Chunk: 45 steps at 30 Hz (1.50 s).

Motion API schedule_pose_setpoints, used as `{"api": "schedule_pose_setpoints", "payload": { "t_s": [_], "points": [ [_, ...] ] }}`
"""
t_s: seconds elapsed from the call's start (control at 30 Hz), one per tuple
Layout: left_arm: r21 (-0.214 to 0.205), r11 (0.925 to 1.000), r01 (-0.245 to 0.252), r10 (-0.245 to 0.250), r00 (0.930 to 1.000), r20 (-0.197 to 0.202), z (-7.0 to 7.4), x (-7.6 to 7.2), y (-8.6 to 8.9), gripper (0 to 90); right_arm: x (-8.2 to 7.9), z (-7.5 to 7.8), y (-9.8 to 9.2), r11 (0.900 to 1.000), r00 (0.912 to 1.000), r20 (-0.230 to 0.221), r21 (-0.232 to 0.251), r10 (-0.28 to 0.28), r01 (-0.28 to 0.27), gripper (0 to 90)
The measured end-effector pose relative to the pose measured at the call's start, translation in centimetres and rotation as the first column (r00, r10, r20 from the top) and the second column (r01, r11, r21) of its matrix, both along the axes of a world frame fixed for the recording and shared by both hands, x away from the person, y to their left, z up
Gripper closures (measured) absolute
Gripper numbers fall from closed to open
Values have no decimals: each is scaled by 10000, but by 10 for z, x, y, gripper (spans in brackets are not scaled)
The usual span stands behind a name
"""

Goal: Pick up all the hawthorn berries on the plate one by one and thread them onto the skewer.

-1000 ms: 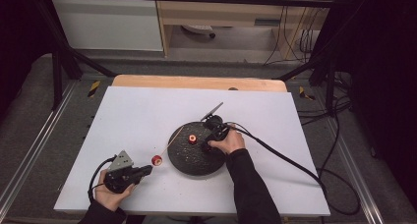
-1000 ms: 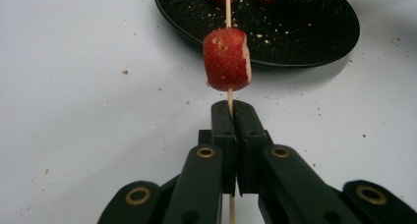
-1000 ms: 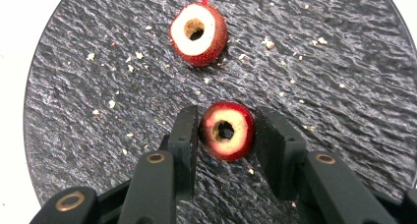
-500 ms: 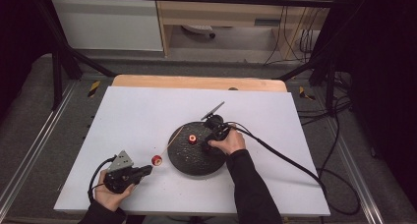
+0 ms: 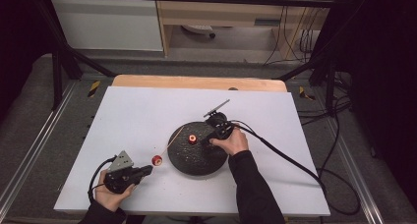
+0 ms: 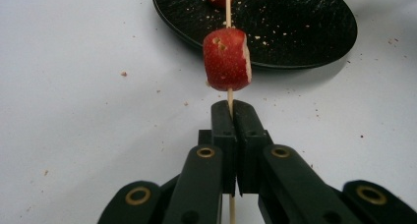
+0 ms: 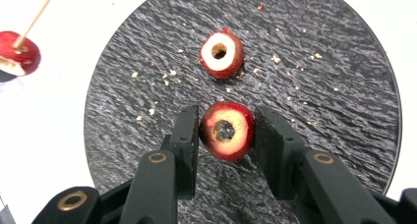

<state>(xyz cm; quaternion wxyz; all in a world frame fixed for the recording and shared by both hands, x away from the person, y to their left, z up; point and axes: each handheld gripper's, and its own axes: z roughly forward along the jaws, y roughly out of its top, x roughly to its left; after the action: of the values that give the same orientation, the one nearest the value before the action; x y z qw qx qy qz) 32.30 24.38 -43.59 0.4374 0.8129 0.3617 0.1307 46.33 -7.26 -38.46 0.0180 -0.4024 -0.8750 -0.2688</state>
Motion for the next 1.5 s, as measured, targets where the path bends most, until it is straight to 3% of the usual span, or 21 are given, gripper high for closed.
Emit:
{"api": "schedule_pose_setpoints", "payload": {
  "t_s": [0.43,0.67,0.83,1.07,1.17,1.27,1.37,1.5],
  "points": [
    [-6,10000,10,-10,10000,32,0,-1,-1,881,-15,10,-6,9940,9981,555,1073,-272,212,639],
    [-6,10000,38,-38,10000,57,0,-2,-3,881,-24,8,-11,9772,9947,844,2084,-586,399,639],
    [-46,10000,37,-37,10000,86,1,-3,-4,881,-30,3,-14,9573,9903,1041,2829,-916,588,640],
    [-108,9999,3,-2,9999,133,1,-4,-5,881,-39,-5,-16,9153,9808,1239,3923,-1506,910,640],
    [-162,9999,-43,45,9999,154,1,-4,-5,881,-43,-9,-16,8883,9744,1273,4456,-1853,1107,640],
    [-156,9999,-52,55,9998,191,1,-5,-5,881,-46,-13,-17,8524,9668,1219,5052,-2248,1345,640],
    [-168,9998,-102,105,9997,211,2,-5,-6,881,-50,-19,-16,8240,9581,1243,5461,-2580,1510,640],
    [-206,9997,-146,152,9996,248,2,-6,-6,881,-54,-27,-15,7958,9484,1276,5826,-2902,1651,640]
  ]
}}
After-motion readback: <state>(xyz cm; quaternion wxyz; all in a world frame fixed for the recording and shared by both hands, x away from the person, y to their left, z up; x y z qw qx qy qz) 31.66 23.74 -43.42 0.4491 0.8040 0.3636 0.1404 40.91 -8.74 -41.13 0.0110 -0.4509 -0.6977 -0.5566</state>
